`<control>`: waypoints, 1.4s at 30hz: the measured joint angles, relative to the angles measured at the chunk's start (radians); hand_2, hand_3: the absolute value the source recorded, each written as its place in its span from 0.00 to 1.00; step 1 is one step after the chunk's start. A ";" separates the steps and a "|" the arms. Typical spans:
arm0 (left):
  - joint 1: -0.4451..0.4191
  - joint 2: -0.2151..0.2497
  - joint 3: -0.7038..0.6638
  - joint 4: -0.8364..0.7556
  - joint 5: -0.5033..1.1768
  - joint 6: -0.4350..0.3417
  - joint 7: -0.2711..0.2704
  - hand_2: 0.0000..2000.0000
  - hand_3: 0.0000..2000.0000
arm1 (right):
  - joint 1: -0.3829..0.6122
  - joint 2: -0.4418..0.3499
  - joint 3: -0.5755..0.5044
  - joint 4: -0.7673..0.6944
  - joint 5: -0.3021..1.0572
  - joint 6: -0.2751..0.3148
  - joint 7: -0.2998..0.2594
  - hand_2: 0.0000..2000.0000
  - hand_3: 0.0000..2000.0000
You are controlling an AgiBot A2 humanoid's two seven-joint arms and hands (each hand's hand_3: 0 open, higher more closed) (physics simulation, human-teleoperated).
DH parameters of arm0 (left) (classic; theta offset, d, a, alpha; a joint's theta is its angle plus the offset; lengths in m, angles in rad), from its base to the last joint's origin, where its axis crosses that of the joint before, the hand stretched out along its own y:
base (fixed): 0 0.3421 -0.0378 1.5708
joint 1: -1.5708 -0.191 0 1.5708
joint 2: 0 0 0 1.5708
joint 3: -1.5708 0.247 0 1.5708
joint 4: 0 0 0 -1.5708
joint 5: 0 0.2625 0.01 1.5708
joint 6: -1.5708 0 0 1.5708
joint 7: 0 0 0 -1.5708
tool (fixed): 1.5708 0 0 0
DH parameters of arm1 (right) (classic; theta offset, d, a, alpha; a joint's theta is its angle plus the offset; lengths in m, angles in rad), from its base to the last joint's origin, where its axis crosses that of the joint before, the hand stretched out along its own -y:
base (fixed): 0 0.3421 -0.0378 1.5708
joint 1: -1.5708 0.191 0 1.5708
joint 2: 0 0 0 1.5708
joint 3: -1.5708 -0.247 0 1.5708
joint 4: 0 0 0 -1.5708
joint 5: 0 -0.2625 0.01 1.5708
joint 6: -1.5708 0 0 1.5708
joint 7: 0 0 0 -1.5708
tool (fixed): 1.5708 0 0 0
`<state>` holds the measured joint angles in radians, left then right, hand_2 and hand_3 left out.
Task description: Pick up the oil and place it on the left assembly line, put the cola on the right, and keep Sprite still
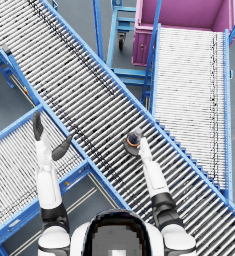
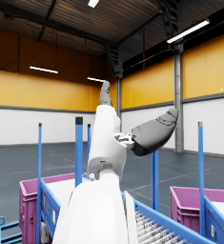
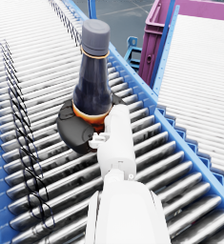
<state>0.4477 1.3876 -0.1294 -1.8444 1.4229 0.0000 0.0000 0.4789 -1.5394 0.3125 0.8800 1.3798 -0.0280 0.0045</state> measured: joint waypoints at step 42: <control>0.011 0.010 0.024 -0.111 0.000 0.000 0.000 0.00 0.00 | 0.203 0.140 -0.439 0.761 -0.002 0.028 -0.004 0.00 0.00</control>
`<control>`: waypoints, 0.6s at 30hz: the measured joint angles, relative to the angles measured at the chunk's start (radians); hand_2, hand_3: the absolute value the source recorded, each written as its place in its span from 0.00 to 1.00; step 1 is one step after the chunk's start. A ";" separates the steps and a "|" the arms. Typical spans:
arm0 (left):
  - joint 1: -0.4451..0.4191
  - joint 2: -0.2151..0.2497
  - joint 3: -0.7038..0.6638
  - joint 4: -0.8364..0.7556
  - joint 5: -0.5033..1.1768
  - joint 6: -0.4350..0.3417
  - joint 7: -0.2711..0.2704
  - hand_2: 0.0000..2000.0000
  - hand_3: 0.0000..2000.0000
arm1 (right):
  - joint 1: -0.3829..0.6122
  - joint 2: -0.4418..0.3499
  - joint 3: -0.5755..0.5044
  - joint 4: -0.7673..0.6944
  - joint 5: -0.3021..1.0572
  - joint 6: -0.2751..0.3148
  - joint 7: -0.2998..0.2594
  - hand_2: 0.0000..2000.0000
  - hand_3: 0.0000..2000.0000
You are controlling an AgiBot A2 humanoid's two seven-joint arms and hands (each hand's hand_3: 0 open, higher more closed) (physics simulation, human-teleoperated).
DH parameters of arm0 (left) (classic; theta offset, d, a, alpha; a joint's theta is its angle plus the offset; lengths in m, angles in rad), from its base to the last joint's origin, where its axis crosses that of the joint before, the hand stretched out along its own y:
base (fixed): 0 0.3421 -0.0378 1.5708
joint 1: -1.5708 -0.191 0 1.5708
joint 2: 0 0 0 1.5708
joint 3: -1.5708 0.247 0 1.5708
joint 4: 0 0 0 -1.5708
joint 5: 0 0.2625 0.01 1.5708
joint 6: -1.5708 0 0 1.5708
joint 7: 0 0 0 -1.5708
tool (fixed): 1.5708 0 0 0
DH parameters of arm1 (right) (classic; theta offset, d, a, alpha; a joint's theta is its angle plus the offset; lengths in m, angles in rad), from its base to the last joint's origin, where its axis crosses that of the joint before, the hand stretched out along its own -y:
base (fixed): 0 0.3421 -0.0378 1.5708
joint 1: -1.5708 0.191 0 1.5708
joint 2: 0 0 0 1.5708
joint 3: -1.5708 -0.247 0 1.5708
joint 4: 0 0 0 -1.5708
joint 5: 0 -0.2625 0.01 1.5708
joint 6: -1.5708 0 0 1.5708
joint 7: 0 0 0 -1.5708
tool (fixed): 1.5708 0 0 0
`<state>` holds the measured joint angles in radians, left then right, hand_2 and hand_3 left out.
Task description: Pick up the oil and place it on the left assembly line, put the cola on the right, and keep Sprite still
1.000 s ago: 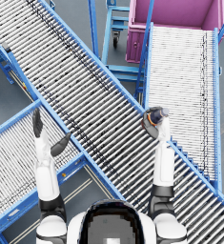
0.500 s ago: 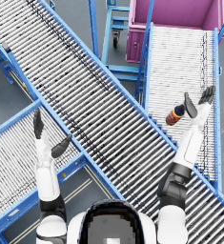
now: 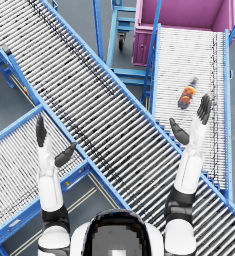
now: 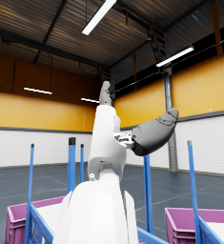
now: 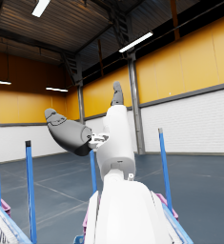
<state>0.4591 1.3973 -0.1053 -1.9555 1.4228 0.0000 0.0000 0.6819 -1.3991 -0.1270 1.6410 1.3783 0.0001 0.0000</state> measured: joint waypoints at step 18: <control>-0.013 -0.007 0.018 0.014 -0.024 0.006 0.006 0.00 0.00 | -0.298 0.003 0.123 0.193 -0.022 0.006 -0.006 0.00 0.00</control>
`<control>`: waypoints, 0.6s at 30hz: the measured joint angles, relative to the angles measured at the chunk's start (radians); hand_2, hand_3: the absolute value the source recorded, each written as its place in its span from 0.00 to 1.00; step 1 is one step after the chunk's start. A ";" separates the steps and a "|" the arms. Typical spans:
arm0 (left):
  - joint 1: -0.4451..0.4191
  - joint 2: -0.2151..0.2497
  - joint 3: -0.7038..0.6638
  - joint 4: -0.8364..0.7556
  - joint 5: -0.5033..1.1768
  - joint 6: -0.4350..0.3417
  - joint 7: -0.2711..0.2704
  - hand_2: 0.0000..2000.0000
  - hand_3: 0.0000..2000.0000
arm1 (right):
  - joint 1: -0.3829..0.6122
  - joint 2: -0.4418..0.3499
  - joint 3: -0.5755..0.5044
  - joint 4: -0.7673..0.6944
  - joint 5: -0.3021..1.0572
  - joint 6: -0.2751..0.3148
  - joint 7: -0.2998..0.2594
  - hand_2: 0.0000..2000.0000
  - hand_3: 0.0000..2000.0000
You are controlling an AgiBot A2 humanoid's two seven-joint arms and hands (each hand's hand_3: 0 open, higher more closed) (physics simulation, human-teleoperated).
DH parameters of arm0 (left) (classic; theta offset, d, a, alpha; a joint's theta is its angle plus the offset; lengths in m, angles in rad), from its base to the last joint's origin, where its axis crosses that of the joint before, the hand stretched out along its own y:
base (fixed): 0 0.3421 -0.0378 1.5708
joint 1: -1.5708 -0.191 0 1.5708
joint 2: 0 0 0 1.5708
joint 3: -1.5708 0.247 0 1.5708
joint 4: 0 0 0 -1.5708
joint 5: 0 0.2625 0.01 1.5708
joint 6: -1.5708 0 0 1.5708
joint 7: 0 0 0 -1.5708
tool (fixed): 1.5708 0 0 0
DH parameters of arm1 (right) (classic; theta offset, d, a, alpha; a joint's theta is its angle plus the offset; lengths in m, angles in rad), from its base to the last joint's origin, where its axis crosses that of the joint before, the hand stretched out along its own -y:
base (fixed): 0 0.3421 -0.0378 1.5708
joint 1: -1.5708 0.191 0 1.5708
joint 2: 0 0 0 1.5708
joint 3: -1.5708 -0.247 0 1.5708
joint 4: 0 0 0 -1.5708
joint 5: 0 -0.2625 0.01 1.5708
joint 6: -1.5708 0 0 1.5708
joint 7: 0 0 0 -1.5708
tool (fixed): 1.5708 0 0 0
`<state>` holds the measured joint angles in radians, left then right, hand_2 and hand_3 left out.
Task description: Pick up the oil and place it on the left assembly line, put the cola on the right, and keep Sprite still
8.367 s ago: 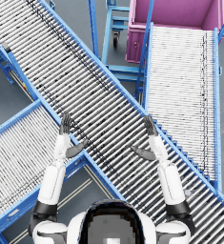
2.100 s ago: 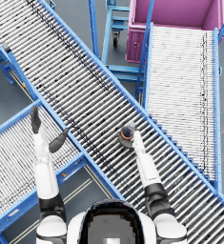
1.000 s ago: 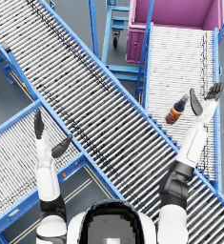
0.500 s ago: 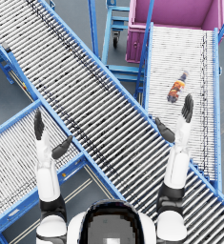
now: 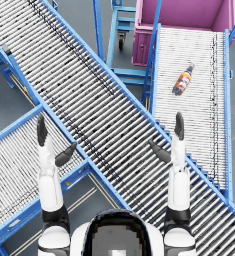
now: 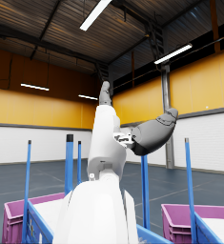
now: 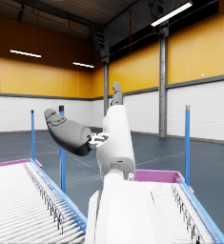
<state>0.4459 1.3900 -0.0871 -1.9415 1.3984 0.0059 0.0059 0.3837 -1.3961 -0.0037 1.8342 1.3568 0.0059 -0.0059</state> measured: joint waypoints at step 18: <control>-0.119 -0.139 0.218 0.110 -0.301 0.072 0.072 0.00 0.00 | -0.072 0.143 0.155 -0.029 -0.270 0.071 -0.072 0.00 0.00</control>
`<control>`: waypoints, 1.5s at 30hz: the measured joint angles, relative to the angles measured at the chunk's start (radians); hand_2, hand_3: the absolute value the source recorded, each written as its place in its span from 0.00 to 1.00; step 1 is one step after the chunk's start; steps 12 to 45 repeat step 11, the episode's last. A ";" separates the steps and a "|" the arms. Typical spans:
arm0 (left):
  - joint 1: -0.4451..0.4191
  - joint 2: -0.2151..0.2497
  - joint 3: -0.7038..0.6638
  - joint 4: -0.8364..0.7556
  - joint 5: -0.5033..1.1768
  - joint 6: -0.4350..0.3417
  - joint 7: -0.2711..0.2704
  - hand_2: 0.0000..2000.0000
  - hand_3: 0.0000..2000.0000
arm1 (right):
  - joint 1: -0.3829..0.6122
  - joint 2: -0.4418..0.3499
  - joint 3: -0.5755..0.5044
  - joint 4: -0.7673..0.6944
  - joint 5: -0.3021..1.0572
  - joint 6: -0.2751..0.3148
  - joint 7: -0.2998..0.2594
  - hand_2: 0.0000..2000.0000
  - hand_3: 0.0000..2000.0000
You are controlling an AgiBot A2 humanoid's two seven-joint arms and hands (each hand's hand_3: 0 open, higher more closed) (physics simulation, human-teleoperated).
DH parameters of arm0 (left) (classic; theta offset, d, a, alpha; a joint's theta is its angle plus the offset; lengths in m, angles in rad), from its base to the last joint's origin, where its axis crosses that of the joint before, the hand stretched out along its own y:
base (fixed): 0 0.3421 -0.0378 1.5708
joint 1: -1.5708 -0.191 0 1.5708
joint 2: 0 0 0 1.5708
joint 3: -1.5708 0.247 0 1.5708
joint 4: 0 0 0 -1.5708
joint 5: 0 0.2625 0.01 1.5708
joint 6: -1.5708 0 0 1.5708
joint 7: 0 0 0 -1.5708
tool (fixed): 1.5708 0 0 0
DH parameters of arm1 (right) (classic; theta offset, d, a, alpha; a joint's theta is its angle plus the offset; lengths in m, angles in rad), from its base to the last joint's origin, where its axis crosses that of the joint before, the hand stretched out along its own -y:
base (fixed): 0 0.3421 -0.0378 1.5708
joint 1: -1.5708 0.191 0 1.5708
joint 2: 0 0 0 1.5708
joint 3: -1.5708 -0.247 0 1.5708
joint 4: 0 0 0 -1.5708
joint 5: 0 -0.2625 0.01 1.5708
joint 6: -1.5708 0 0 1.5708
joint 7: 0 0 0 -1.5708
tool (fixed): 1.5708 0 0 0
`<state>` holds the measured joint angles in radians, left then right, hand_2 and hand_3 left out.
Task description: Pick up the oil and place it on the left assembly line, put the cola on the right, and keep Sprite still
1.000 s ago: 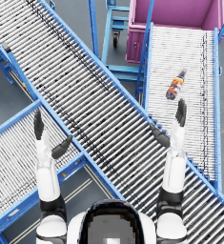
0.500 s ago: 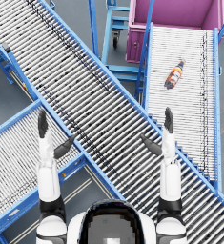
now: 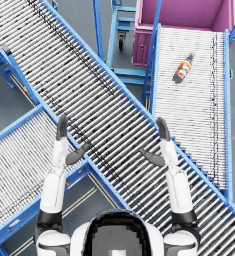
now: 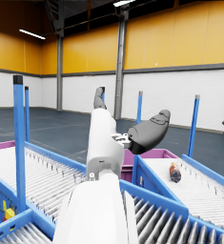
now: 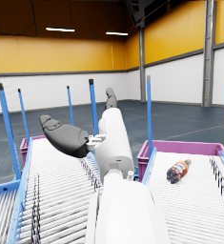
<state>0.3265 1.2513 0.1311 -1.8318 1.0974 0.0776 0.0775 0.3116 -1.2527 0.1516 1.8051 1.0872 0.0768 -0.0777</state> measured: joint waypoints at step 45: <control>-0.037 -0.044 0.070 0.035 -0.096 0.023 0.023 0.00 0.00 | -0.022 0.045 0.050 -0.009 -0.086 0.022 -0.023 0.00 0.00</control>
